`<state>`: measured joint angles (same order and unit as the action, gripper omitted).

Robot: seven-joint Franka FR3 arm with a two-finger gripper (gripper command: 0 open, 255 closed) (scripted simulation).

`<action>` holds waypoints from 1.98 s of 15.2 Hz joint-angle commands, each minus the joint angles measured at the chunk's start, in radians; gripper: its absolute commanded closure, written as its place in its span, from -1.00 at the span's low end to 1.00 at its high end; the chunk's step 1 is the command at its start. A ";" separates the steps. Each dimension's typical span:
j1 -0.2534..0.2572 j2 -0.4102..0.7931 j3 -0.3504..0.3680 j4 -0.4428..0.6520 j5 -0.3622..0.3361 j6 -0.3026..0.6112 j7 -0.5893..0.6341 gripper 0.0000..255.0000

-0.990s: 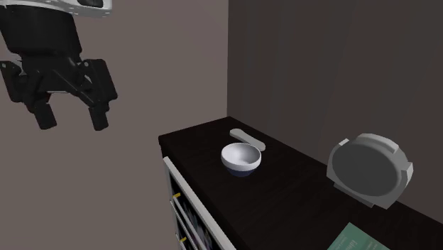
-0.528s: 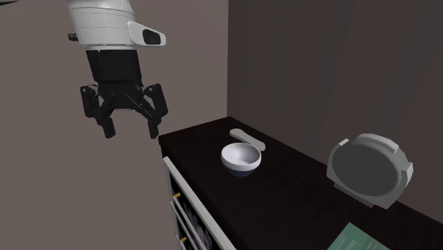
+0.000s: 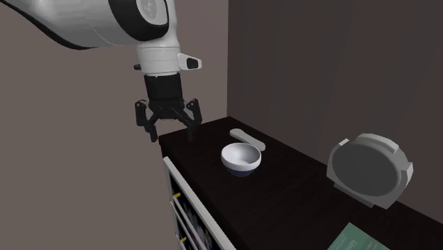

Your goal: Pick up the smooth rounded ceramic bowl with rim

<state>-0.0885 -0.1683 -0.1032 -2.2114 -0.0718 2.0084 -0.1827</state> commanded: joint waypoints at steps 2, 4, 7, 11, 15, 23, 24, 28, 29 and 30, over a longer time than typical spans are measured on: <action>-0.011 0.109 -0.019 0.066 0.005 0.051 -0.037 -1.00; -0.020 0.182 -0.029 0.118 0.013 0.077 -0.061 -1.00; -0.034 0.292 -0.041 0.205 0.028 0.106 -0.097 -1.00; -0.058 0.442 -0.048 0.341 0.051 0.128 -0.143 -1.00; -0.087 0.597 -0.048 0.504 0.075 0.128 -0.183 -1.00; -0.094 0.660 -0.044 0.494 0.083 0.202 -0.187 -1.00; -0.094 0.664 -0.043 0.492 0.084 0.208 -0.187 -1.00; -0.093 0.664 -0.043 0.492 0.084 0.207 -0.186 1.00; -0.093 0.664 -0.043 0.492 0.084 0.207 -0.186 1.00; -0.093 0.664 -0.043 0.492 0.084 0.207 -0.186 1.00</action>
<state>-0.1813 0.4949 -0.1464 -1.7189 0.0117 2.2154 -0.3686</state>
